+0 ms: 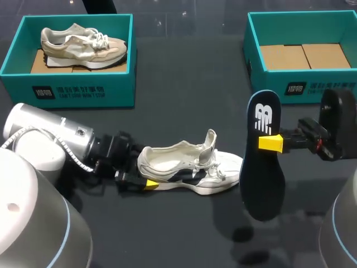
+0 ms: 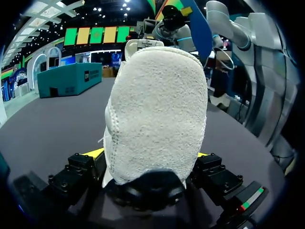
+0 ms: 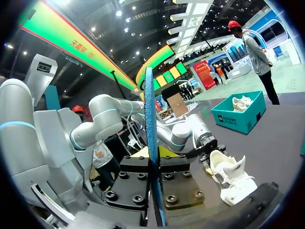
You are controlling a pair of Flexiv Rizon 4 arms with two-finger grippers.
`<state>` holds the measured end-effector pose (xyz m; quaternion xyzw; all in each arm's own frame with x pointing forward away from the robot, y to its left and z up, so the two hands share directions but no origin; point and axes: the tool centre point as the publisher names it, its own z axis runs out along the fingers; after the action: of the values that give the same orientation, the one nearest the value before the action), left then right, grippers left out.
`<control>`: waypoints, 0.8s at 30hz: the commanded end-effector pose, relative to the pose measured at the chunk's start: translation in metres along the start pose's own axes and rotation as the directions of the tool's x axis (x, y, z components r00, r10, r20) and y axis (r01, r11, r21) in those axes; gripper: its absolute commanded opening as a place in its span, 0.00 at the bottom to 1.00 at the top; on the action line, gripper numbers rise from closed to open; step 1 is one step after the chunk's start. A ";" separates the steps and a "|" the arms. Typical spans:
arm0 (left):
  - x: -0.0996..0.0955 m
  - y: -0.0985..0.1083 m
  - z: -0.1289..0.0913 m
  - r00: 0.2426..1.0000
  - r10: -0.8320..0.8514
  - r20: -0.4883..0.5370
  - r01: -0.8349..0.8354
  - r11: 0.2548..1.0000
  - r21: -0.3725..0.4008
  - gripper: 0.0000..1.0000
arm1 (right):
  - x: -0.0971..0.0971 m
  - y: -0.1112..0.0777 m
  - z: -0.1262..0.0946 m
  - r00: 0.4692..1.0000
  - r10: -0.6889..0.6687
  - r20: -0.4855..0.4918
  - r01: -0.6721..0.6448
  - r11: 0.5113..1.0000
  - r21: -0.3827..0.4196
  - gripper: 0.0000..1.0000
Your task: Take the shoe out of the shoebox, open the shoe tongue, remove and reinsert the insole, then place the shoe into the shoebox
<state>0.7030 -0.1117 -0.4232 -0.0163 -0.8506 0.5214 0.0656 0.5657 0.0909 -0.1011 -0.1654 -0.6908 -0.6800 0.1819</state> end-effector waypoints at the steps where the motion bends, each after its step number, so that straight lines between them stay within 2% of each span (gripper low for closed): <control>1: 0.006 -0.002 -0.020 1.000 -0.019 -0.009 0.019 0.996 -0.092 1.00 | 0.000 -0.001 0.001 1.000 0.000 0.002 0.000 1.000 0.000 0.00; 3: 0.007 -0.002 -0.024 0.997 -0.051 -0.051 0.043 0.989 -0.143 1.00 | 0.000 -0.001 0.001 1.000 0.000 0.002 0.000 1.000 0.000 0.00; 4: 0.009 -0.002 -0.028 0.997 -0.048 -0.063 0.034 0.976 -0.217 1.00 | 0.000 -0.001 0.001 1.000 0.000 0.002 0.000 1.000 0.000 0.00; 19: 0.009 -0.002 -0.028 0.997 -0.048 -0.063 0.034 0.976 -0.217 1.00 | 0.000 -0.001 0.001 1.000 0.000 0.002 0.000 1.000 0.000 0.00; 22: 0.006 -0.009 -0.038 0.997 -0.068 -0.027 0.055 0.934 -0.354 1.00 | 0.000 -0.001 0.001 1.000 0.000 0.002 0.000 1.000 0.000 0.00; 24: 0.004 -0.012 -0.043 0.996 -0.091 0.025 0.092 0.875 -0.475 1.00 | 0.000 -0.001 0.001 1.000 0.000 0.002 0.000 1.000 0.000 0.00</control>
<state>0.7055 -0.0784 -0.4105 -0.0085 -0.9138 0.3951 0.0938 0.5657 0.0910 -0.1017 -0.1651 -0.6905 -0.6803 0.1821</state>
